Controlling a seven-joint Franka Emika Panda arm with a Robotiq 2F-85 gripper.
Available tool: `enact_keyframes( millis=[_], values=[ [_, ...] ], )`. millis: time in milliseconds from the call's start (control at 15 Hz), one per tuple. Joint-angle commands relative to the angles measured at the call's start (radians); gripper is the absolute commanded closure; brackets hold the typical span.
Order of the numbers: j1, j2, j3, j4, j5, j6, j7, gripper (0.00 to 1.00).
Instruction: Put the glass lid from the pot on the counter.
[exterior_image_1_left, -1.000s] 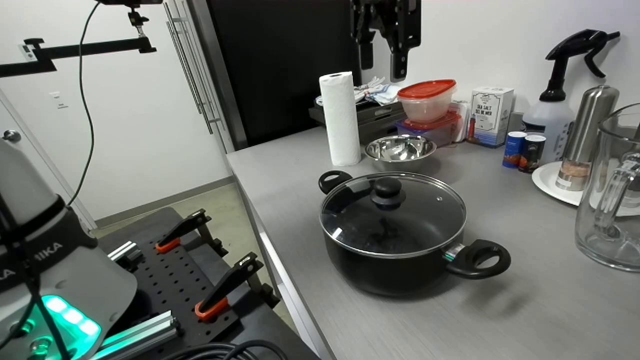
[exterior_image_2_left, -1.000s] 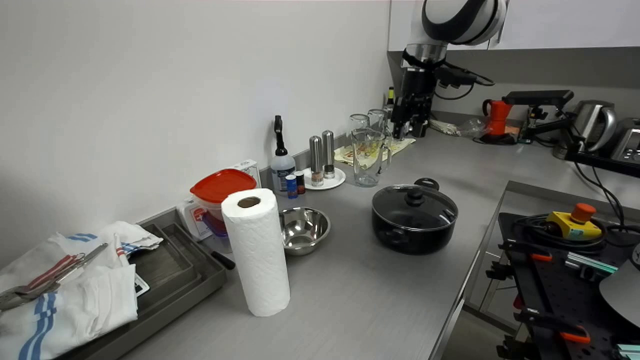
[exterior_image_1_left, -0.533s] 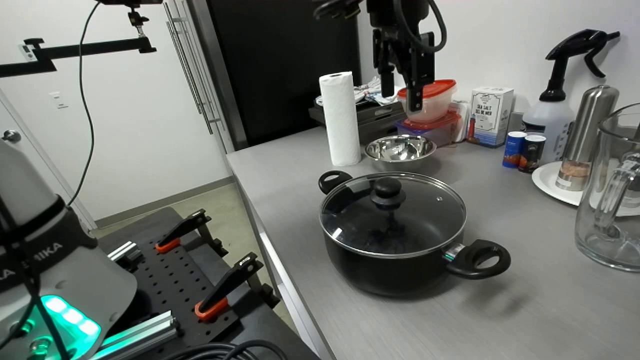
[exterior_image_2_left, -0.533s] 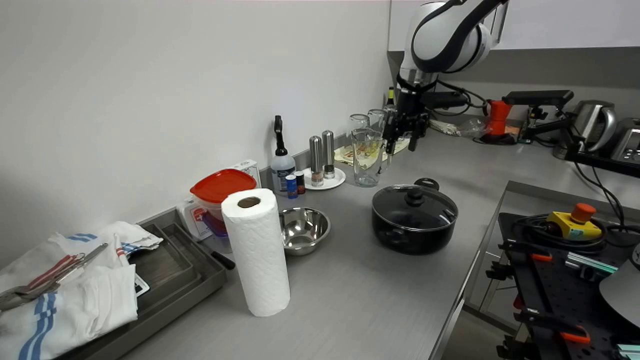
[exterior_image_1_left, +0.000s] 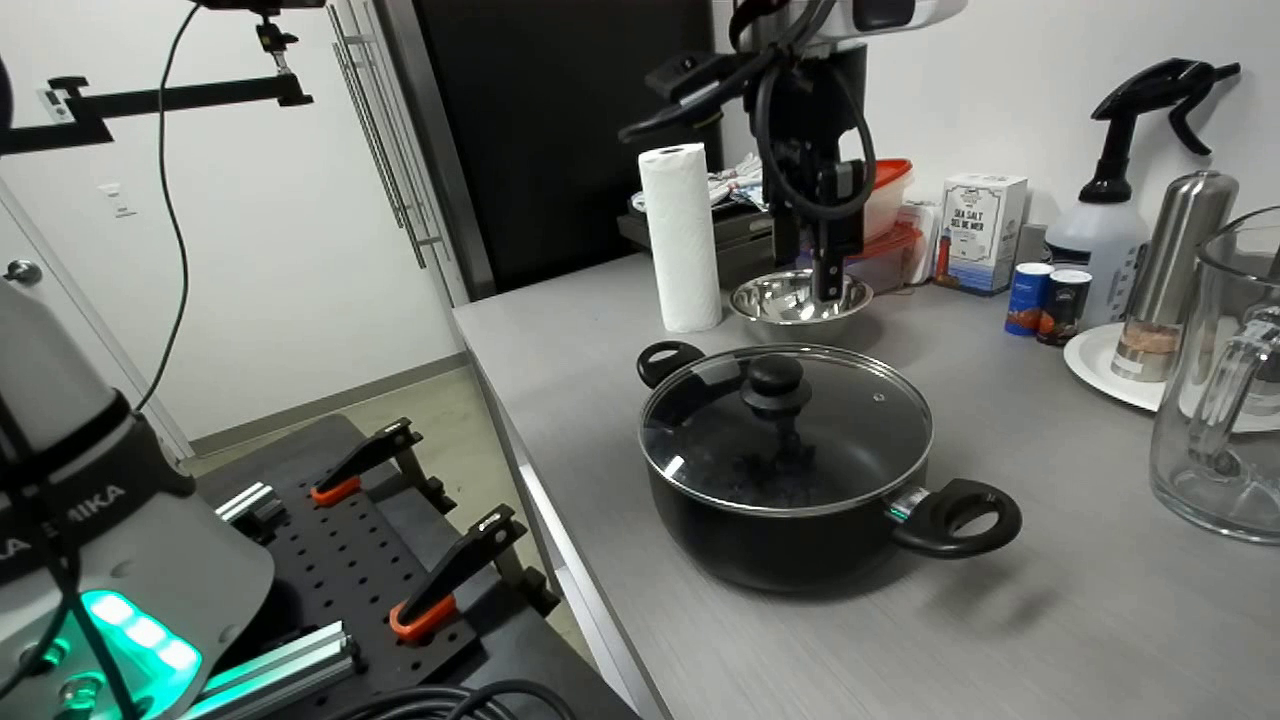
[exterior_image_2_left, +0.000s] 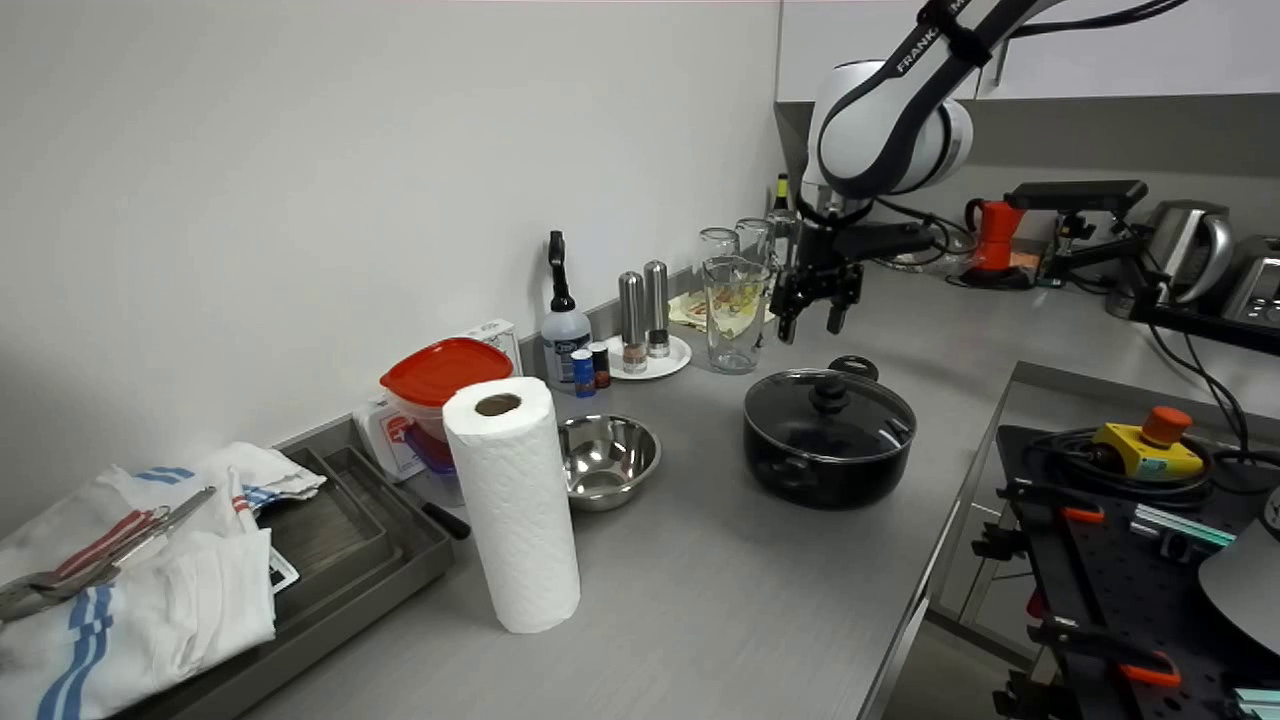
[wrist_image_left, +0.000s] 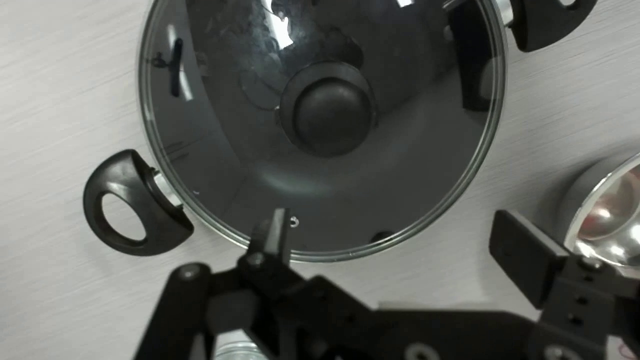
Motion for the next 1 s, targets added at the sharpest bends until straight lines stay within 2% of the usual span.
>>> enact_keyframes(
  millis=[0, 467, 933],
  values=[
    [-0.002, 0.032, -0.005, -0.021, 0.007, 0.043, 0.040, 0.00],
    [0.000, 0.067, -0.008, -0.074, 0.005, 0.088, 0.062, 0.00],
    [0.004, 0.124, -0.006, -0.048, 0.011, 0.111, 0.087, 0.00]
  ],
)
